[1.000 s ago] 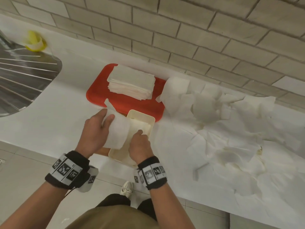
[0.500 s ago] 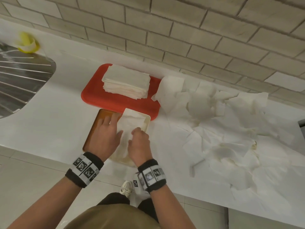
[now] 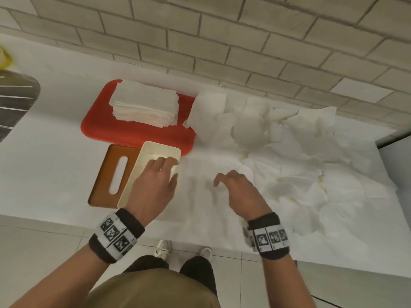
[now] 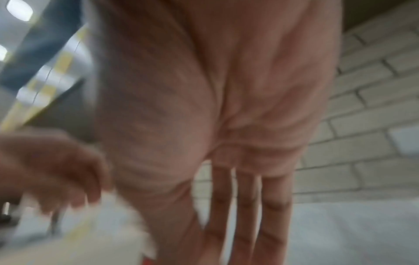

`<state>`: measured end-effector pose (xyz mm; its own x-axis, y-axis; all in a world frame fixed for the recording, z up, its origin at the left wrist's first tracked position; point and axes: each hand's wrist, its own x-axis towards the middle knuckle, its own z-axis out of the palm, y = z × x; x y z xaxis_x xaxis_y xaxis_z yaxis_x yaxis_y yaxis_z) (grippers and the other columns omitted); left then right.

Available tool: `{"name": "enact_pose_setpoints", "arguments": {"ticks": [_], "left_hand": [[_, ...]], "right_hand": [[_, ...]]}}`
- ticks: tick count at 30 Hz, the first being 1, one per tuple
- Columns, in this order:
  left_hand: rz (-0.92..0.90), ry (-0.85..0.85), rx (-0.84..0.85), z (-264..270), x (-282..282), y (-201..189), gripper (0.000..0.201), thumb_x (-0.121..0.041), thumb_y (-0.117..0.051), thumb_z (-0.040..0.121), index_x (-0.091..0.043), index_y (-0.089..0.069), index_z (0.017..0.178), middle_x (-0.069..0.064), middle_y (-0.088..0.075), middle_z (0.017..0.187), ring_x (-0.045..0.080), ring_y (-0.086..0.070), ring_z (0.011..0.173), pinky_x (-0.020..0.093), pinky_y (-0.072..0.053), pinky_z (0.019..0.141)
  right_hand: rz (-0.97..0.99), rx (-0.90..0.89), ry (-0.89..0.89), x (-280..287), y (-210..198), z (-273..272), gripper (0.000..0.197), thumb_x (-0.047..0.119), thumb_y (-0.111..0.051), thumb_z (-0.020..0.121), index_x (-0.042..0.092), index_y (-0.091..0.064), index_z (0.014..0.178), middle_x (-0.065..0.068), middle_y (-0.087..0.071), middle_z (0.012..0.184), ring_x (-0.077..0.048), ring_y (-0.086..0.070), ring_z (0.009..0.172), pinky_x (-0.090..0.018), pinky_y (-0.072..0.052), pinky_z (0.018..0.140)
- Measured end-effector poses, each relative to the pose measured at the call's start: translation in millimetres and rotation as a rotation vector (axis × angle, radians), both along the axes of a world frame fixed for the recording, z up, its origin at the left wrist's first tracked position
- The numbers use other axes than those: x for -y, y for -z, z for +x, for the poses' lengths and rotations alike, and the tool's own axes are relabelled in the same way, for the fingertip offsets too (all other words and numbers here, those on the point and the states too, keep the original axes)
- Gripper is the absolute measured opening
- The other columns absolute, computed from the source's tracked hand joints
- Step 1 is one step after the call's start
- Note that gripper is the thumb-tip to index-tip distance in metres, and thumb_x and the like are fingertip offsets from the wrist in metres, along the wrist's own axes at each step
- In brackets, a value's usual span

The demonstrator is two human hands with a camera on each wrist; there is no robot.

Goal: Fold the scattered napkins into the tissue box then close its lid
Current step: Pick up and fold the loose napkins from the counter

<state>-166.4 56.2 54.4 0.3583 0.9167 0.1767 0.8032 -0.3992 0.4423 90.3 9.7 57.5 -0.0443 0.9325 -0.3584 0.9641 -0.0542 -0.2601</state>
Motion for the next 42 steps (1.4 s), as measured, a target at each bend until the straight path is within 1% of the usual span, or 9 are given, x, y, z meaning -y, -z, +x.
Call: {"name": "enact_pose_setpoints", "arguments": {"ticks": [4,7,10,13,19,24,28,36,42], "left_hand": [[-0.124,0.196,-0.002,64,17,14,0.020,-0.023,-0.067,0.100,-0.019,-0.063,0.119,0.001,-0.067,0.109,0.025,-0.065,0.100,0.040,-0.057,0.072],[-0.346,0.299,-0.048,104,26,42,0.029,-0.041,-0.061,0.105,-0.021,-0.060,0.125,-0.002,-0.065,0.120,0.023,-0.063,0.113,0.040,-0.054,0.089],[-0.632,0.266,0.071,126,36,64,0.062,-0.066,-0.075,0.088,-0.028,-0.055,0.132,-0.009,-0.062,0.128,0.014,-0.060,0.116,0.035,-0.052,0.099],[-0.883,0.100,0.471,140,42,69,0.072,-0.063,-0.095,0.069,-0.036,-0.060,0.126,-0.015,-0.069,0.124,0.004,-0.067,0.110,0.028,-0.058,0.095],[-0.712,-0.206,0.673,141,30,64,0.029,-0.037,-0.081,0.095,-0.025,-0.076,0.121,-0.013,-0.080,0.110,0.007,-0.076,0.102,0.034,-0.061,0.092],[-0.585,-0.308,0.512,123,18,59,0.038,-0.036,-0.071,0.103,-0.017,-0.065,0.135,-0.001,-0.075,0.120,0.023,-0.070,0.113,0.037,-0.054,0.095],[-0.476,-0.278,0.469,110,14,41,0.044,-0.031,-0.071,0.103,-0.016,-0.059,0.143,-0.010,-0.069,0.120,0.014,-0.066,0.109,0.028,-0.048,0.092],[-0.472,-0.217,0.299,94,-4,40,0.043,-0.044,-0.057,0.108,-0.009,-0.069,0.129,0.011,-0.077,0.115,0.033,-0.071,0.109,0.036,-0.051,0.089],[-0.431,-0.108,0.475,107,-1,28,0.076,-0.060,-0.070,0.095,-0.025,-0.043,0.155,-0.003,-0.053,0.146,0.013,-0.054,0.129,0.035,-0.046,0.111]], "right_hand": [[-0.231,0.232,-0.231,23,38,72,0.080,-0.015,-0.057,0.086,0.051,-0.057,0.132,-0.002,-0.033,0.134,-0.029,-0.045,0.121,-0.036,-0.043,0.097],[-0.142,0.271,-0.330,22,55,100,0.033,0.012,-0.080,0.086,0.035,-0.069,0.107,0.000,-0.036,0.126,-0.027,-0.040,0.122,-0.035,-0.042,0.096],[-0.008,0.027,-0.247,14,61,115,0.019,0.033,-0.087,0.086,0.036,-0.073,0.098,0.007,-0.044,0.130,-0.022,-0.037,0.122,-0.035,-0.041,0.105],[0.147,-0.445,-0.085,5,52,106,0.018,0.033,-0.086,0.090,0.034,-0.069,0.096,0.015,-0.061,0.120,-0.014,-0.054,0.116,-0.029,-0.045,0.100],[0.060,-0.691,0.138,-39,33,106,0.008,0.031,-0.072,0.101,0.029,-0.066,0.105,0.014,-0.071,0.110,-0.012,-0.069,0.103,-0.031,-0.055,0.089],[-0.112,0.177,-0.407,-78,66,137,0.074,0.011,-0.071,0.081,0.042,-0.049,0.145,0.011,-0.055,0.144,-0.025,-0.046,0.128,-0.043,-0.038,0.100],[-0.089,0.346,-0.522,-96,69,140,0.035,0.031,-0.080,0.086,0.033,-0.068,0.119,0.006,-0.064,0.114,-0.029,-0.044,0.125,-0.045,-0.033,0.106],[0.097,-0.339,-0.219,-107,23,147,0.022,0.046,-0.080,0.095,0.025,-0.077,0.099,0.009,-0.074,0.100,-0.010,-0.064,0.099,-0.033,-0.050,0.091],[0.209,-0.525,-0.092,-93,-38,126,0.015,0.037,-0.070,0.105,0.024,-0.069,0.099,0.006,-0.074,0.094,-0.015,-0.069,0.093,-0.034,-0.052,0.087]]}}
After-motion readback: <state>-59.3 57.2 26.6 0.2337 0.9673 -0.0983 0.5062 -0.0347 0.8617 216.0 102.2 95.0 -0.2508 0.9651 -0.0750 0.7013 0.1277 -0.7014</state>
